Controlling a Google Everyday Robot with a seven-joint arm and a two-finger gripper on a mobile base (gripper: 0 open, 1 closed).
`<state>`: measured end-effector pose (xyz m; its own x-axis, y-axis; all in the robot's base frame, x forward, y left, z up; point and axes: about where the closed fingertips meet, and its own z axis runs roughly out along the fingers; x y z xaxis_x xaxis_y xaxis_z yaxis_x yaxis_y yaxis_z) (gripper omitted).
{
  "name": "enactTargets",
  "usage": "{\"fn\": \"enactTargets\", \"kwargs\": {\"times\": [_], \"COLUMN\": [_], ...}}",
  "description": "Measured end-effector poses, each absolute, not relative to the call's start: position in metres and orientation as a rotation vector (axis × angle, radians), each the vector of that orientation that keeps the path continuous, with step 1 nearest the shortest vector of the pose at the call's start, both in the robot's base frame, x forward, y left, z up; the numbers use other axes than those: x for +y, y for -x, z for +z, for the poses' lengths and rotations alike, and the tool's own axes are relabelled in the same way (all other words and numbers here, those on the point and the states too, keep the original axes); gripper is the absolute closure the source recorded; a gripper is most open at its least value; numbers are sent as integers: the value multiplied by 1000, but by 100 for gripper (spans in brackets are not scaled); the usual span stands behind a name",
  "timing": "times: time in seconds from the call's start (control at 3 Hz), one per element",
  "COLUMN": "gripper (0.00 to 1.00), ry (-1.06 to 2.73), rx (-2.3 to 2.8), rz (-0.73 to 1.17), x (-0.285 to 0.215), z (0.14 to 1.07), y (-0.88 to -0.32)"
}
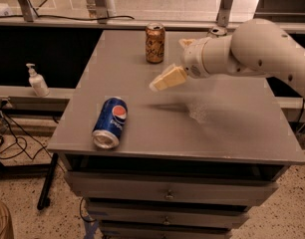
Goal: Move orange can near pepsi can
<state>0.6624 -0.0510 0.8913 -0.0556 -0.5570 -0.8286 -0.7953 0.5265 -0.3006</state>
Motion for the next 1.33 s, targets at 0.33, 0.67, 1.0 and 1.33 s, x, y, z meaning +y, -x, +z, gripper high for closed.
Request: {"fn": "enactTargets", "kwargs": {"times": [0.33,0.67,1.0,1.33], "gripper": [0,0,0,0], "ry": [1022,900,795,713], "rx": [1662,1616,1596,1597], "rz": [287,304,331,365], "x": [-43,-43,-40,-31], "z": [887,886,884,883], "y": [-707,-744,-778,-807]}}
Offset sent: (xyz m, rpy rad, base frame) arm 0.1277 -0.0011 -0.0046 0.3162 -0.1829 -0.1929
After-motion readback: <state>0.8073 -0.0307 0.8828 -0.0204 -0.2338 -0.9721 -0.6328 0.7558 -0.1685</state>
